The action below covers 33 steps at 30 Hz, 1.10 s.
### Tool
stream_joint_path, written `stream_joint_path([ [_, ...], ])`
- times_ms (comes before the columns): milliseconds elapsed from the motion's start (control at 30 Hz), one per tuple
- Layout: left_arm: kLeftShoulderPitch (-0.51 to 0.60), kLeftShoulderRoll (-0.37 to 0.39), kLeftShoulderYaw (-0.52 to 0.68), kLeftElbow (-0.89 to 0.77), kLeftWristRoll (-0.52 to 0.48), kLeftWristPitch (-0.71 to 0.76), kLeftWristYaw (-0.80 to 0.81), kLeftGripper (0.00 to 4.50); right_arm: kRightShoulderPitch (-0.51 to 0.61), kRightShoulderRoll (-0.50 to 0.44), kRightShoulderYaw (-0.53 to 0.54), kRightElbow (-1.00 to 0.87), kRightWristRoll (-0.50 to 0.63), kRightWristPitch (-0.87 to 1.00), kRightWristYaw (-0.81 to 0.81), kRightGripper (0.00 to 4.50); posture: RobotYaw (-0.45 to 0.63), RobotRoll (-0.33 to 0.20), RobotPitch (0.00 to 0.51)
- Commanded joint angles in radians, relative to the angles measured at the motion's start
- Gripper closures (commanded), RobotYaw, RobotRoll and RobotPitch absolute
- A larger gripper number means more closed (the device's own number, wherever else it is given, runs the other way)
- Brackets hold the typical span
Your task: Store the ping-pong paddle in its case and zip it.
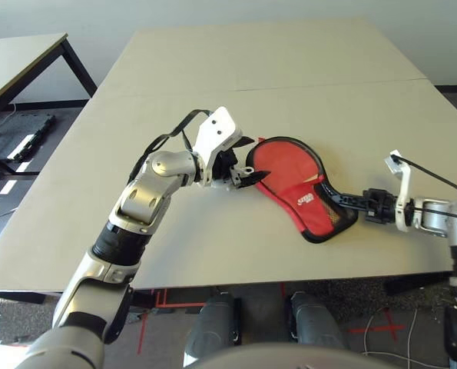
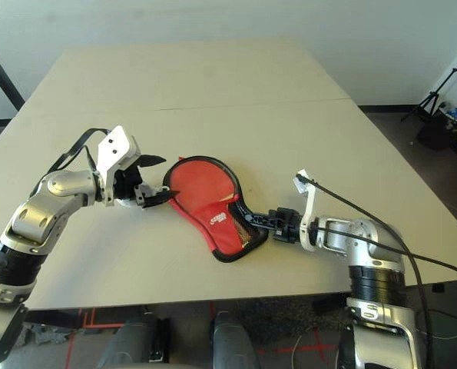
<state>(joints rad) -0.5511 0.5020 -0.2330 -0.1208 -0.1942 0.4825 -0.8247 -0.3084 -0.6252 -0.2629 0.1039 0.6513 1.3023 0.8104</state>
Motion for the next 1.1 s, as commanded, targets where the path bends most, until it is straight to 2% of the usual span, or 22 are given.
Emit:
stream_joint_path([
  [33,0.005,-0.004,0.002,0.015,0.009,-0.011,0.002,0.00,0.054,-0.006,-0.002,-0.012,0.011,0.025,-0.022,4.46,0.04,0.000,0.050],
  [200,0.004,-0.014,0.000,0.023,0.014,-0.017,0.002,0.00,0.067,0.022,-0.024,-0.046,0.035,0.034,-0.065,4.46,0.04,0.000,0.052],
  [300,0.003,-0.017,-0.001,0.026,0.015,-0.019,0.001,0.00,0.067,-0.007,-0.037,-0.087,0.071,-0.021,-0.009,3.69,0.03,0.000,0.053],
  [433,0.001,-0.016,0.002,0.032,0.015,-0.022,-0.003,0.00,0.019,-0.088,-0.049,-0.024,0.073,-0.065,0.049,2.42,0.02,0.000,0.056],
  [567,0.001,-0.006,0.005,0.029,0.012,-0.017,-0.010,0.00,-0.044,-0.276,0.056,0.087,-0.002,-0.191,0.216,1.29,0.01,0.000,0.057],
  [700,-0.003,0.009,0.017,0.026,0.010,-0.005,-0.011,0.00,-0.166,-0.318,0.120,0.229,-0.079,-0.351,0.297,0.07,0.01,0.000,0.061],
  [733,-0.005,0.014,0.022,0.026,0.010,0.000,-0.010,0.00,-0.204,-0.318,0.142,0.267,-0.105,-0.383,0.312,0.03,0.01,0.000,0.063],
  [933,-0.003,0.059,0.049,0.015,0.011,0.044,-0.005,0.00,-0.439,-0.213,0.237,0.536,-0.298,-0.861,0.394,0.03,0.01,0.000,0.076],
  [1100,0.004,0.106,0.067,0.002,0.019,0.100,0.007,0.00,-0.603,-0.099,0.307,0.744,-0.415,-1.085,0.447,0.03,0.02,0.000,0.086],
])
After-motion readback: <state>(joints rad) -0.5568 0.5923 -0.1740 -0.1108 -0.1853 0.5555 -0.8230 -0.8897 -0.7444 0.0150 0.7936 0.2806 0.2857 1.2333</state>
